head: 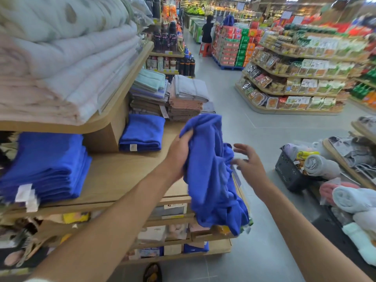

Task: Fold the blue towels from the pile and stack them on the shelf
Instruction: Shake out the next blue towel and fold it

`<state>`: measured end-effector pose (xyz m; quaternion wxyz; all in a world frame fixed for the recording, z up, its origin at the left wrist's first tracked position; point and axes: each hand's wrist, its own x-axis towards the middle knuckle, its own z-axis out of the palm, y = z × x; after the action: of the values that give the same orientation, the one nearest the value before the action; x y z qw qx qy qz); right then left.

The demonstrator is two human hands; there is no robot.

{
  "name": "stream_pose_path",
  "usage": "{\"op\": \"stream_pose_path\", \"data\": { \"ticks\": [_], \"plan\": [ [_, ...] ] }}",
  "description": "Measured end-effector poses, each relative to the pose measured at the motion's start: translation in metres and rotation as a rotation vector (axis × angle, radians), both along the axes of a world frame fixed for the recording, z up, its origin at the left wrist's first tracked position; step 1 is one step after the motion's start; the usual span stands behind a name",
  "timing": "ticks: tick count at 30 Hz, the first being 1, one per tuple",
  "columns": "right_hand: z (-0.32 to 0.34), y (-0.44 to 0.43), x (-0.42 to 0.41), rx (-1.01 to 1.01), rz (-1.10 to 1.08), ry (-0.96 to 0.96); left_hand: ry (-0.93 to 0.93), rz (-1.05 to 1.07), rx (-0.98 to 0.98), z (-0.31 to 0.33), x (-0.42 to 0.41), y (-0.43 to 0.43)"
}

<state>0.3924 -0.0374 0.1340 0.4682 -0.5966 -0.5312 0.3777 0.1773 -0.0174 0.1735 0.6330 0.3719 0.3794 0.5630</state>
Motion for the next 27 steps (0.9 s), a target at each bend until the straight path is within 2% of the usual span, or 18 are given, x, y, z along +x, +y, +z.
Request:
{"op": "stream_pose_path", "data": {
  "ticks": [3, 7, 10, 12, 15, 18, 20, 22, 25, 27],
  "plan": [
    [-0.039, -0.016, -0.005, -0.022, 0.125, -0.322, -0.096, -0.058, 0.012, 0.028, -0.035, -0.005],
    [-0.069, -0.028, -0.018, -0.085, 0.168, -0.353, -0.208, -0.053, -0.012, 0.04, -0.072, -0.019],
    [-0.073, -0.028, -0.018, -0.11, 0.105, -0.442, -0.036, -0.011, 0.029, 0.025, -0.099, -0.027],
    [-0.053, -0.017, -0.013, -0.108, 0.019, -0.413, -0.025, 0.008, 0.007, 0.013, -0.122, -0.032],
    [0.011, 0.023, -0.012, -0.008, -0.045, -0.406, -0.186, 0.001, -0.066, -0.007, -0.153, -0.037],
    [0.092, 0.078, -0.033, 0.182, 0.028, -0.555, -0.299, 0.002, -0.205, -0.015, -0.179, -0.05],
    [0.144, 0.11, -0.055, 0.319, 0.071, -0.601, -0.295, 0.064, -0.201, -0.017, -0.198, -0.054],
    [0.183, 0.138, -0.072, 0.423, 0.045, -0.622, -0.19, 0.185, -0.186, -0.017, -0.207, -0.055],
    [0.197, 0.167, -0.087, 0.446, 0.025, -0.606, -0.166, 0.133, -0.336, -0.038, -0.208, -0.059],
    [0.17, 0.177, -0.089, 0.353, 0.115, -0.707, -0.113, 0.038, -0.505, -0.067, -0.208, -0.065]
  ]
}}
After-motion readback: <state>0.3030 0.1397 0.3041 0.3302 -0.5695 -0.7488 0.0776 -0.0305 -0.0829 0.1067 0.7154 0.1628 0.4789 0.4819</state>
